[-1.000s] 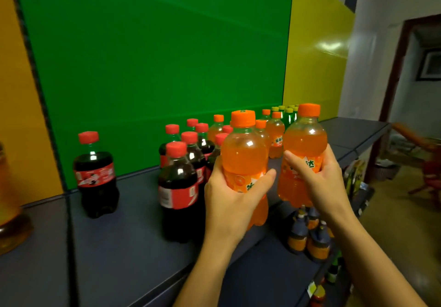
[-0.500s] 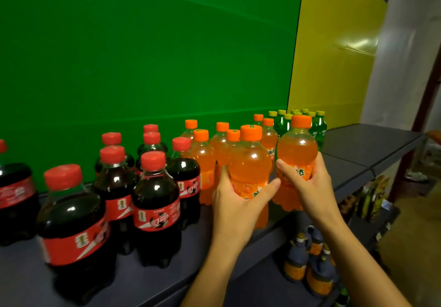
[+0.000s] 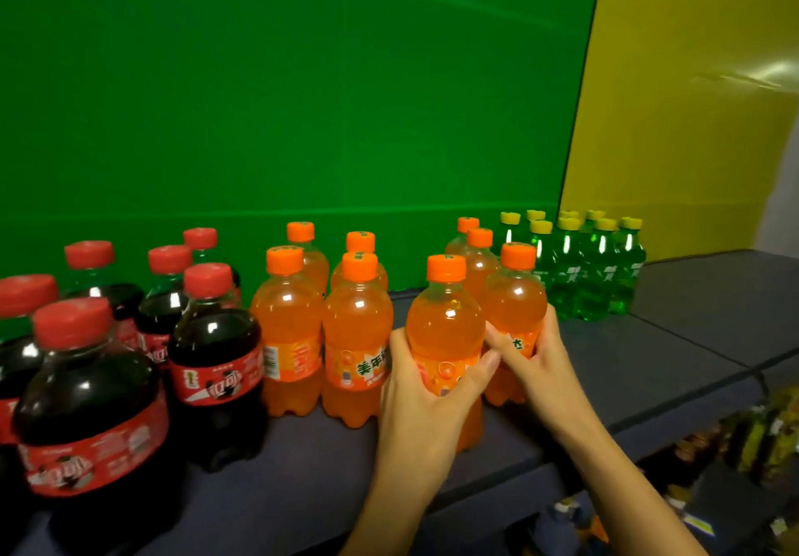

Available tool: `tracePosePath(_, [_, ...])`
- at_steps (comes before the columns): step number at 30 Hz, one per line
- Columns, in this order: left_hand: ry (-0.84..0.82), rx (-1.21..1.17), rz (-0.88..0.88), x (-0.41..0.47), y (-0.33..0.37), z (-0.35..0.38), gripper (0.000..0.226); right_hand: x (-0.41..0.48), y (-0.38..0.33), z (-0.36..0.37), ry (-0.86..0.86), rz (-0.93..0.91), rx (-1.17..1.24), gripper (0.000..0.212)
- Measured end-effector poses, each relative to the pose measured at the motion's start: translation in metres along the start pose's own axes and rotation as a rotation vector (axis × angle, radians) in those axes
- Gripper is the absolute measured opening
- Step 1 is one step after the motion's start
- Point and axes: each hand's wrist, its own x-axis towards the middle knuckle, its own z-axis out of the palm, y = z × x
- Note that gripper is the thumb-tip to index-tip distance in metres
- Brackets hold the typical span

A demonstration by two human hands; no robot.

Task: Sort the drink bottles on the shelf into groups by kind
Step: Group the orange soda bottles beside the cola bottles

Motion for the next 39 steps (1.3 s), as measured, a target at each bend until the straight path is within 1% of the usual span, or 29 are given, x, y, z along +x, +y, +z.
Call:
tracePosePath(2, [0.062,0.037,0.008,0.004,-0.006,0.009,0.064,0.009,0.007,-0.005,-0.041,0.001,0.017,0.044])
tracePosePath(5, [0.127,0.097,0.029,0.007,-0.013,0.017,0.060,0.018,0.017,-0.008,-0.080,0.010,0.045,0.044])
tracePosePath(7, [0.156,0.159,0.044,0.008,-0.016,0.019,0.059,0.021,0.022,-0.007,-0.097,0.006,0.053,0.048])
tracePosePath(10, [0.172,0.250,0.053,0.011,-0.020,0.020,0.058,0.023,0.026,-0.005,-0.120,0.006,0.056,0.060])
tracePosePath(12, [0.180,0.307,0.065,0.012,-0.023,0.020,0.057,0.022,0.026,-0.004,-0.131,0.004,0.052,0.058])
tracePosePath(17, [0.240,0.446,0.122,0.015,-0.026,0.023,0.054,0.024,0.030,-0.003,-0.137,-0.023,-0.034,0.056])
tracePosePath(19, [0.250,0.473,0.116,0.016,-0.024,0.024,0.053,0.025,0.031,-0.003,-0.125,-0.034,-0.070,0.057])
tracePosePath(21, [0.261,0.492,0.106,0.017,-0.022,0.025,0.054,0.026,0.032,-0.003,-0.112,-0.050,-0.094,0.063])
tracePosePath(24, [0.294,0.523,0.118,0.015,-0.019,0.027,0.065,0.025,0.033,-0.003,-0.098,-0.070,-0.118,0.083])
tracePosePath(26, [0.303,0.543,0.122,0.013,-0.016,0.028,0.079,0.024,0.033,-0.003,-0.075,-0.091,-0.145,0.093])
tracePosePath(28, [0.276,0.550,0.106,0.009,-0.010,0.028,0.094,0.022,0.031,-0.004,-0.026,-0.124,-0.146,0.098])
tracePosePath(30, [0.233,0.567,0.097,0.002,-0.003,0.025,0.099,0.018,0.026,-0.005,0.047,-0.199,-0.163,0.105])
tracePosePath(31, [0.209,0.590,0.102,-0.003,0.001,0.023,0.096,0.016,0.023,-0.006,0.083,-0.251,-0.178,0.105])
tracePosePath(32, [0.190,0.620,0.115,-0.008,0.006,0.021,0.092,0.013,0.019,-0.006,0.113,-0.301,-0.183,0.101])
tracePosePath(33, [0.183,0.645,0.139,-0.013,0.010,0.018,0.087,0.010,0.014,-0.006,0.138,-0.343,-0.182,0.093])
tracePosePath(35, [0.220,0.668,0.213,-0.025,0.020,0.009,0.076,0.005,0.004,-0.004,0.150,-0.424,-0.152,0.076])
tracePosePath(37, [0.300,0.679,0.325,-0.036,0.031,-0.006,0.053,0.001,-0.009,0.002,0.125,-0.484,-0.100,0.063])
tracePosePath(39, [0.372,0.682,0.374,-0.049,0.043,-0.027,0.033,-0.004,-0.022,0.013,0.066,-0.511,-0.041,0.050])
